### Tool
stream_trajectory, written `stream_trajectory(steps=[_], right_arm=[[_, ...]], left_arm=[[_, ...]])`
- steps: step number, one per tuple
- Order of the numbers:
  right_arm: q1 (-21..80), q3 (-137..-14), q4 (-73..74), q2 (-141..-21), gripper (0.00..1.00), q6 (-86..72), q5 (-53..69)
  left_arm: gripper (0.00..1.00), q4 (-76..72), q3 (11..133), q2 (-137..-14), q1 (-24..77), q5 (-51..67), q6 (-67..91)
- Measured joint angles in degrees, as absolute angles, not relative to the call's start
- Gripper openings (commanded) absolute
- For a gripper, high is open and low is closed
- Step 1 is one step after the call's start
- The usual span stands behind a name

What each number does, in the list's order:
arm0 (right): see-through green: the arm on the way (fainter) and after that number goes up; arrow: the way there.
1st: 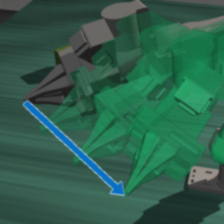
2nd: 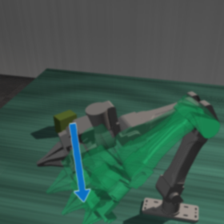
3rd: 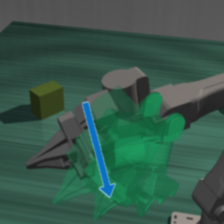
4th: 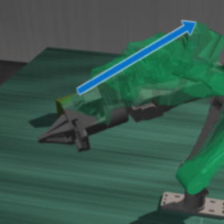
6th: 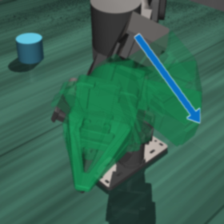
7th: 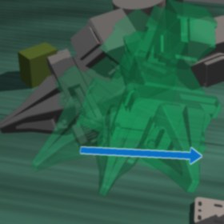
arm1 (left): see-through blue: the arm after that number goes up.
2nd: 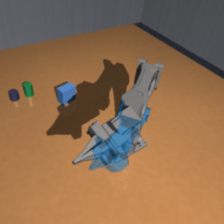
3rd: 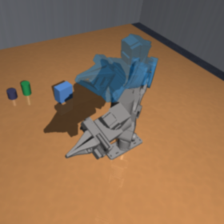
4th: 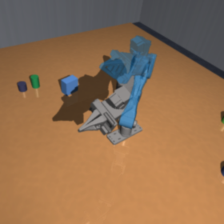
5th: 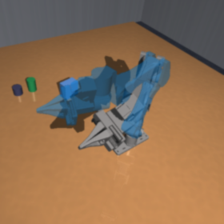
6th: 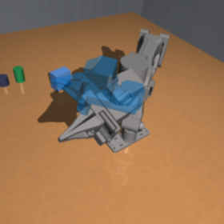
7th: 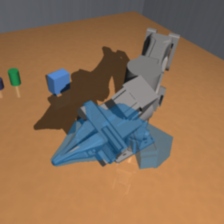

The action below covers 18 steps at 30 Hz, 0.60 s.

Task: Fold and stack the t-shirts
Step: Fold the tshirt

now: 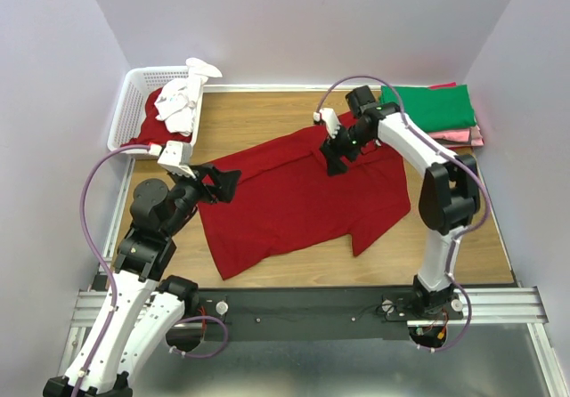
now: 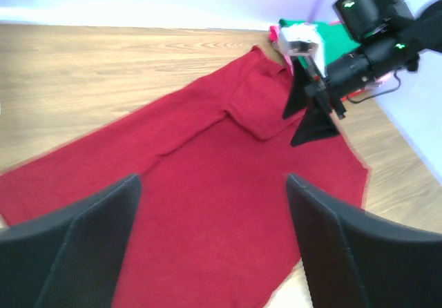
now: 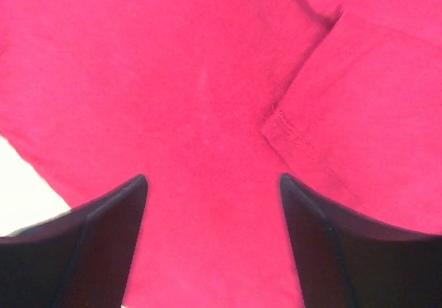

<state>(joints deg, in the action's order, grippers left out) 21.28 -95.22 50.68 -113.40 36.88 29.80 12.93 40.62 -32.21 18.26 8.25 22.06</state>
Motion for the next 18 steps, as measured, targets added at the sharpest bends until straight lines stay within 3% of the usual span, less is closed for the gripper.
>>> stream_trajectory(steps=[3, 6, 9, 14, 18], right_arm=[[21.3, -93.1, 48.9, -108.0, 1.00, 36.6, 30.5], [20.5, -84.6, 45.8, -98.8, 0.99, 36.4, 33.2], [19.7, -76.9, 44.5, -93.5, 0.98, 38.3, 36.2], [19.3, -58.7, 46.7, -83.0, 0.93, 46.1, 39.6], [19.4, -52.9, 48.5, -76.1, 0.85, 48.5, 39.5]], left_arm=[[0.98, 13.0, 40.0, -32.2, 18.3, 8.2, 25.3], [0.79, 12.7, 36.8, -32.5, 18.2, 12.0, 31.0], [0.71, 12.1, 32.1, -34.2, 18.3, 17.3, 37.6], [0.66, 16.6, 24.0, -35.0, 23.0, 21.5, 47.8], [0.66, 20.1, 23.7, -35.2, 31.3, 20.0, 54.6]])
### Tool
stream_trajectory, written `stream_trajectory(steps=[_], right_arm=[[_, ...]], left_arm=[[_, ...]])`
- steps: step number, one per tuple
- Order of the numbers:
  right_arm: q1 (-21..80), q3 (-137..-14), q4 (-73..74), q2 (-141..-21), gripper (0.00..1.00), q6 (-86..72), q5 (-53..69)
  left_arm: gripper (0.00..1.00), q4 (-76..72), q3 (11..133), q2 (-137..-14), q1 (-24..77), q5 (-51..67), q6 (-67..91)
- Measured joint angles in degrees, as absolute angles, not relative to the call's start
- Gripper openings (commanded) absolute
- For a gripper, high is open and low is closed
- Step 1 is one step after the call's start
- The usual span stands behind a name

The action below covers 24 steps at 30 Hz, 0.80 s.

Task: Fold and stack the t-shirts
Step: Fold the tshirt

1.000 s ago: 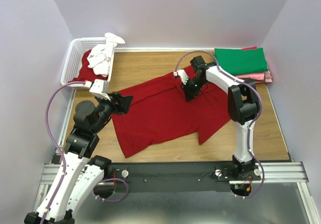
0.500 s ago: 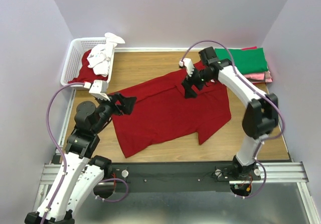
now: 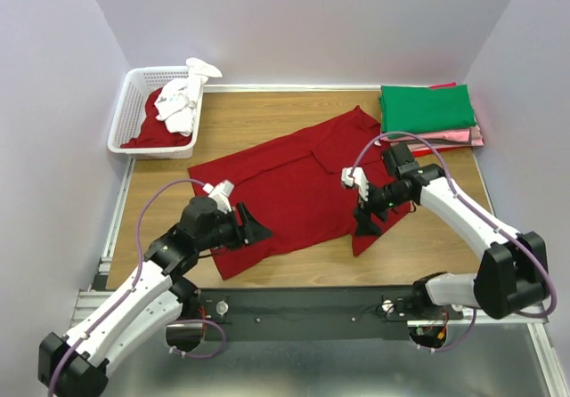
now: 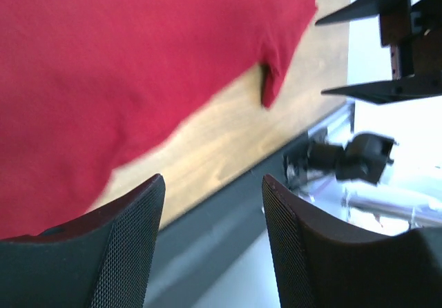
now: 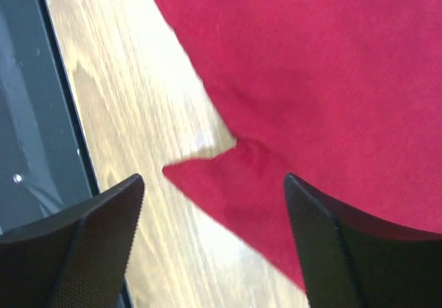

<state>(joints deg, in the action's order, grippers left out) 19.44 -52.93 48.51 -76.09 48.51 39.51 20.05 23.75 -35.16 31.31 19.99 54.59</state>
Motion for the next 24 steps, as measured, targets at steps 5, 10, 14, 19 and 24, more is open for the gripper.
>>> stream_trajectory(steps=[5, 10, 14, 19, 24], right_arm=[[19.5, -47.7, 49.3, -73.2, 0.82, 49.6, 32.2], [19.5, -42.5, 49.8, -71.4, 0.82, 51.7, 22.4], [19.5, -41.9, 48.5, -71.9, 0.81, 52.4, 18.4], [19.5, -41.7, 44.1, -75.7, 0.64, 52.1, 16.8], [19.5, -41.7, 41.8, -78.7, 0.39, 51.1, 16.3]], left_arm=[[0.67, 21.9, 27.6, -40.6, 37.4, 16.1, 56.8], [0.67, 19.5, 30.3, -42.0, 37.6, 13.5, 54.8], [0.67, 16.3, 30.4, -40.2, 37.6, 12.6, 54.0], [0.67, 15.5, 30.4, -38.4, 37.6, 12.4, 53.3], [0.67, 15.5, 30.2, -35.5, 37.6, 12.0, 52.9]])
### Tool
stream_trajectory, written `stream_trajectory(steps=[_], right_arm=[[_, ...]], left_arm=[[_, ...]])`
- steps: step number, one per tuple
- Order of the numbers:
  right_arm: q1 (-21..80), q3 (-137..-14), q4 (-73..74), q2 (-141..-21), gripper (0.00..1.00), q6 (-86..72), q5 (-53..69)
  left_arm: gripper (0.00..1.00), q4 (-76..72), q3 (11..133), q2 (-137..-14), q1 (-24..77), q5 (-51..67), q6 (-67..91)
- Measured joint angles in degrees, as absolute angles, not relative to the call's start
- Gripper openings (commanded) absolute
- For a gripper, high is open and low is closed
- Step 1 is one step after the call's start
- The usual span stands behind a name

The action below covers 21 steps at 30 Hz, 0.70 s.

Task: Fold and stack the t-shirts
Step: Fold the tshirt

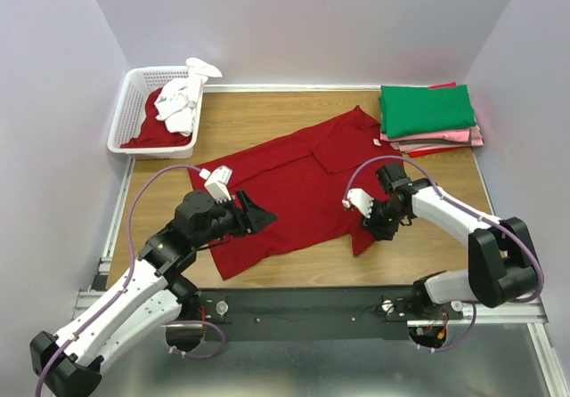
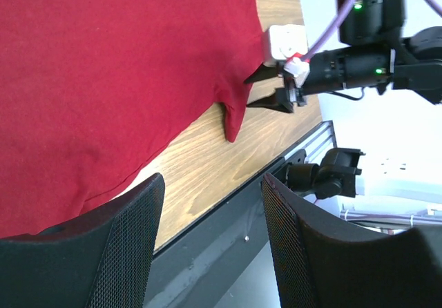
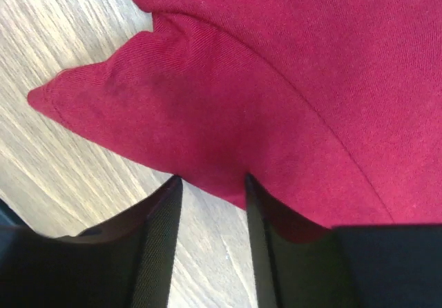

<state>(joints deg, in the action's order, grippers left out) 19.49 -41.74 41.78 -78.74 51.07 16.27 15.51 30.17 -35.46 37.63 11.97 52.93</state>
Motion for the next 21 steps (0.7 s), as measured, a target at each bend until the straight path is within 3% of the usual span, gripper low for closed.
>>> stream_trajectory(steps=[4, 8, 12, 15, 16, 20, 21], right_arm=[[19.5, -41.8, 41.4, -78.7, 0.16, 50.2, 16.1], [19.5, -43.3, 41.7, -77.9, 0.08, 49.5, 16.0], [19.5, -48.1, 42.9, -78.4, 0.09, 49.0, 16.5], [19.7, -52.5, 44.7, -80.4, 0.32, 49.5, 17.7], [19.9, -53.6, 45.7, -81.2, 0.47, 50.1, 18.1], [20.6, -52.9, 49.5, -82.0, 0.70, 54.0, 19.2], [20.8, -51.4, 50.3, -81.3, 0.70, 55.2, 19.3]], left_arm=[[0.67, 15.6, 30.2, -34.4, 37.6, 11.5, 52.1], [0.67, 15.6, 30.2, -34.3, 37.6, 11.0, 51.0], [0.67, 15.6, 30.2, -34.1, 37.6, 10.9, 50.1], [0.67, 15.6, 30.2, -34.0, 37.6, 10.8, 49.2], [0.67, 15.7, 30.2, -34.0, 37.6, 10.7, 48.9], [0.68, 16.4, 30.2, -33.0, 37.6, 10.4, 48.2], [0.68, 16.4, 30.2, -32.5, 37.6, 10.3, 48.0]])
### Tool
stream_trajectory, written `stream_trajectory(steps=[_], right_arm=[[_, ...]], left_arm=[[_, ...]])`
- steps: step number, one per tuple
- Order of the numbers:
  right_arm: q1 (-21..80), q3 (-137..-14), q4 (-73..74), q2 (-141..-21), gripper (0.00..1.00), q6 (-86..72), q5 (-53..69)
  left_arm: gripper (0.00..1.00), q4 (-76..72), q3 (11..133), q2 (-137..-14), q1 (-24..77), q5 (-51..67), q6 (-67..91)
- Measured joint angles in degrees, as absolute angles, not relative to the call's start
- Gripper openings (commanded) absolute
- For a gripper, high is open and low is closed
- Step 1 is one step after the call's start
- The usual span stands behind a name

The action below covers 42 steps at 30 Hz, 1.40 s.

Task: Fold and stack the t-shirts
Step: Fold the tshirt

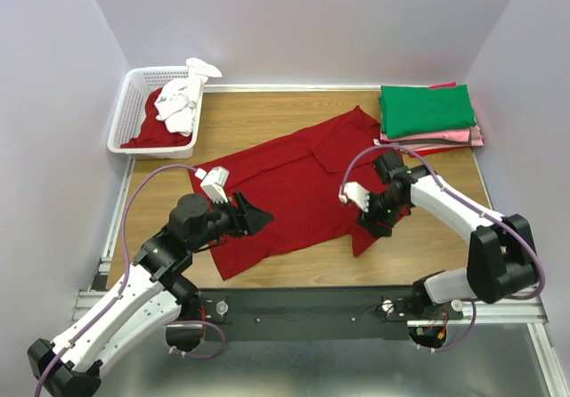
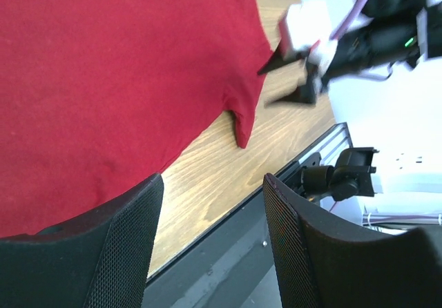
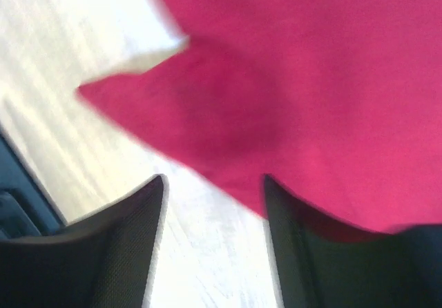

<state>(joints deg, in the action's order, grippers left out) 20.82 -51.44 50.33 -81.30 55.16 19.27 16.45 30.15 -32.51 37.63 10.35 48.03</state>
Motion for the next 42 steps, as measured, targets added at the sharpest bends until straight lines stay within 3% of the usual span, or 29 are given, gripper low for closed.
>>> stream_trajectory(steps=[10, 12, 16, 19, 20, 23, 30, 33, 35, 37, 42], right_arm=[[21.9, -41.7, 46.8, -77.5, 0.63, 59.6, 18.0], [22.0, -41.6, 44.8, -78.9, 0.55, 59.4, 17.3], [22.1, -41.6, 41.5, -80.3, 0.26, 58.6, 16.5], [22.1, -41.6, 39.9, -80.4, 0.15, 57.9, 16.0], [22.1, -41.6, 39.7, -80.4, 0.06, 57.8, 15.9], [22.1, -41.7, 39.5, -80.4, 0.04, 56.8, 15.9], [22.2, -50.8, 45.6, -80.8, 0.04, 55.3, 18.5], [22.2, -59.2, 47.4, -84.3, 0.13, 54.7, 20.1], [22.3, -64.1, 48.1, -88.2, 0.25, 53.6, 20.3], [22.5, -69.8, 47.9, -94.3, 0.27, 51.5, 19.8], [22.8, -80.7, 41.8, -107.7, 0.52, 39.7, 9.9]], left_arm=[[0.68, 15.8, 29.5, -31.7, 37.6, 10.1, 47.9], [0.68, 15.8, 29.5, -31.9, 37.6, 10.1, 47.9], [0.68, 15.8, 29.4, -31.6, 37.6, 10.1, 48.0], [0.68, 15.9, 29.1, -30.9, 37.6, 10.1, 48.0], [0.68, 15.9, 29.0, -30.6, 37.6, 10.1, 48.0], [0.68, 15.9, 28.9, -30.3, 37.6, 10.1, 48.0], [0.68, 15.9, 28.8, -30.7, 37.6, 10.1, 47.9], [0.68, 15.8, 28.8, -31.1, 37.6, 10.1, 47.7], [0.68, 15.8, 28.8, -31.4, 37.6, 10.1, 47.7], [0.68, 15.8, 28.8, -31.7, 37.6, 10.1, 47.6], [0.68, 16.0, 28.8, -31.8, 37.6, 10.1, 47.5]])
